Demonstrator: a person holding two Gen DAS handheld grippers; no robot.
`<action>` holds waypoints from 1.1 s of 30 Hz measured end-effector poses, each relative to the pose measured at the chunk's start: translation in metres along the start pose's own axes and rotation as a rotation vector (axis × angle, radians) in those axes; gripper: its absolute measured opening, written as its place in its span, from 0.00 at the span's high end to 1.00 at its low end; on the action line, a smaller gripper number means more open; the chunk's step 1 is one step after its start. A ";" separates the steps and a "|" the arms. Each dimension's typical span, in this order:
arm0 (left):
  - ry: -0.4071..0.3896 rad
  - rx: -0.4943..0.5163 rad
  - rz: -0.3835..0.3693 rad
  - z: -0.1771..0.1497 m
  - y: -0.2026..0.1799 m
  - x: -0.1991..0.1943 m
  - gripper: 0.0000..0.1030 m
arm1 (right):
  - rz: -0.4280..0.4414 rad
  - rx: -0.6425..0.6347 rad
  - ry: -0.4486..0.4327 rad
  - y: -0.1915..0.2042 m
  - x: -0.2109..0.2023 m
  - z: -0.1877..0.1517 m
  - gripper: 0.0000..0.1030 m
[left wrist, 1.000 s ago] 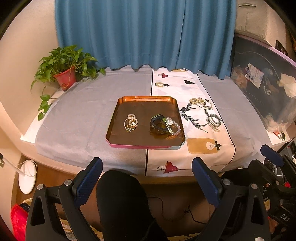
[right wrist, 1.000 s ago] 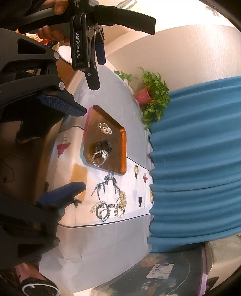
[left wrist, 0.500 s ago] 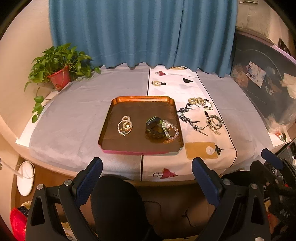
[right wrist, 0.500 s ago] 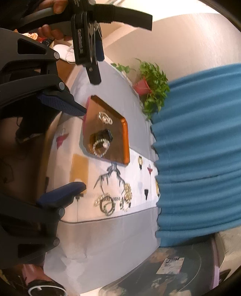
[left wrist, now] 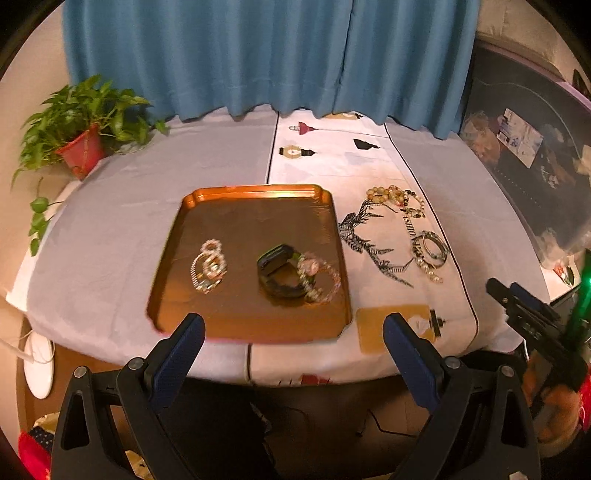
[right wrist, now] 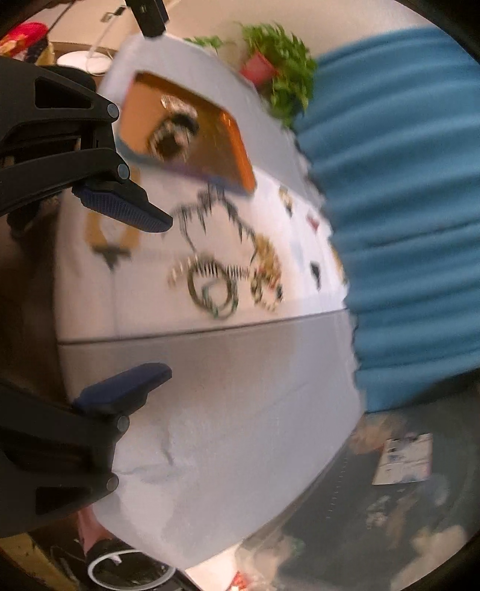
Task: Organize jewelry
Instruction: 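Move the left tool to the silver bangle on the runner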
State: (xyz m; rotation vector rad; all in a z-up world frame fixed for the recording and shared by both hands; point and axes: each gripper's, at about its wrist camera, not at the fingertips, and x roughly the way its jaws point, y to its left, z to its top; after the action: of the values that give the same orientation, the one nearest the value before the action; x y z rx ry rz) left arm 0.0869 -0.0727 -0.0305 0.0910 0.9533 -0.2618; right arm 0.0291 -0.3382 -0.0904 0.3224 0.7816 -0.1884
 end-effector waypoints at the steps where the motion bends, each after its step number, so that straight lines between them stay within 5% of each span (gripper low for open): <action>1: 0.004 0.005 -0.001 0.004 -0.002 0.006 0.07 | 0.008 0.023 0.020 -0.007 0.014 0.005 0.29; 12: 0.029 0.069 -0.009 0.041 -0.034 0.053 0.07 | 0.175 0.216 0.168 -0.025 0.117 0.033 0.39; 17: 0.046 0.083 -0.006 0.047 -0.043 0.067 0.07 | 0.180 0.218 0.157 -0.026 0.136 0.040 0.91; 28: 0.076 0.147 -0.026 0.053 -0.080 0.097 0.07 | 0.216 0.224 0.010 -0.049 0.110 0.049 0.94; 33: 0.099 0.193 -0.098 0.070 -0.111 0.123 0.07 | 0.084 0.240 -0.072 -0.076 0.093 0.058 0.94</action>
State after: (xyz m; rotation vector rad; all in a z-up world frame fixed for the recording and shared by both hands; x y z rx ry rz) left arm 0.1814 -0.2155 -0.0863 0.2364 1.0308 -0.4432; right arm 0.1105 -0.4336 -0.1352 0.5717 0.6740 -0.2139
